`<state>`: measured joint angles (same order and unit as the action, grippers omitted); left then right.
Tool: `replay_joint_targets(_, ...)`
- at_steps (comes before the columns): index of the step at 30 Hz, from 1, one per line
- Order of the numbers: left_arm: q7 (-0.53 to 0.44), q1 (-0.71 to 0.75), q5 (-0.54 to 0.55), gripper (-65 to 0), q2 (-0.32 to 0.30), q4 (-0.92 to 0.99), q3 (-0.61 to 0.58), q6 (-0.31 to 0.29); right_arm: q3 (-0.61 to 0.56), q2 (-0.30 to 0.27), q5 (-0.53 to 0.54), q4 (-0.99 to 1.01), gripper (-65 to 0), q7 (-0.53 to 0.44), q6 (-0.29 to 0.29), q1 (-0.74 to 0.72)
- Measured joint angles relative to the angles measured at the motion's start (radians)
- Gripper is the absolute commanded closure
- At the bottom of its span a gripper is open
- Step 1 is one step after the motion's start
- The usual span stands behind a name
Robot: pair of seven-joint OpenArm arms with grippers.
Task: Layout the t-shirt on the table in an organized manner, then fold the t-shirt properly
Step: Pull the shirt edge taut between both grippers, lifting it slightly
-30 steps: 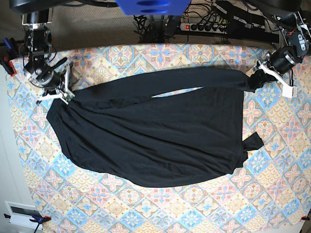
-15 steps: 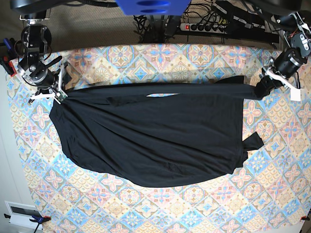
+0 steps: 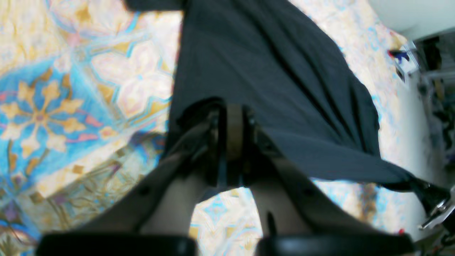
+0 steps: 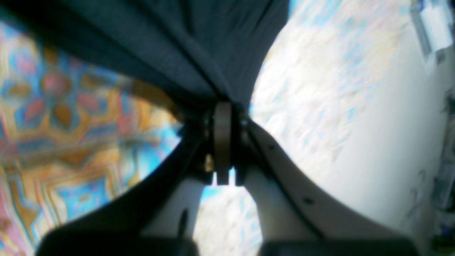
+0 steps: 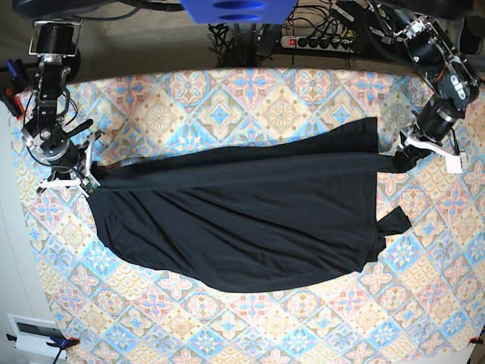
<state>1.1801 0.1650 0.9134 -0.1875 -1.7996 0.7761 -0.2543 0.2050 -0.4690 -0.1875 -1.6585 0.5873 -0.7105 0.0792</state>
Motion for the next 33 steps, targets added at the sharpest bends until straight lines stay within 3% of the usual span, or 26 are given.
replay_joint_targets(7, -0.060, -0.069, -0.045, 0.0, 0.002, 0.185, -0.003, -0.002, -0.070, 0.000, 0.011, 0.026, 0.0, -0.018, 0.007, -0.123)
replay_joint_targets(13, -0.152, -0.074, -0.121, 0.0, -0.006, 0.263, -0.124, 0.000, -0.087, 0.003, 0.004, 0.103, 0.0, -0.007, 0.001, -0.122)
replay_joint_targets(18, -0.156, -0.064, -0.177, 0.0, -0.009, 0.262, -0.236, -0.001, -0.087, 0.003, 0.004, 0.119, 0.0, -0.010, 0.005, -0.123)
replay_joint_targets(23, -0.151, -0.023, -0.174, -1.0, -0.087, 0.244, -0.362, -0.002, -0.087, 0.003, 0.006, 0.126, 0.0, -0.010, 0.006, -0.123)
replay_joint_targets(29, -0.158, 0.074, -0.106, -2.0, -0.160, 0.127, -0.357, -0.002, -0.087, 0.003, 0.004, 0.132, 0.0, -0.010, 0.006, -0.124)
replay_joint_targets(33, -0.163, 0.077, -0.124, -2.0, -0.167, 0.144, -0.359, -0.002, -0.087, 0.003, 0.004, 0.132, 0.0, -0.010, 0.006, -0.124)
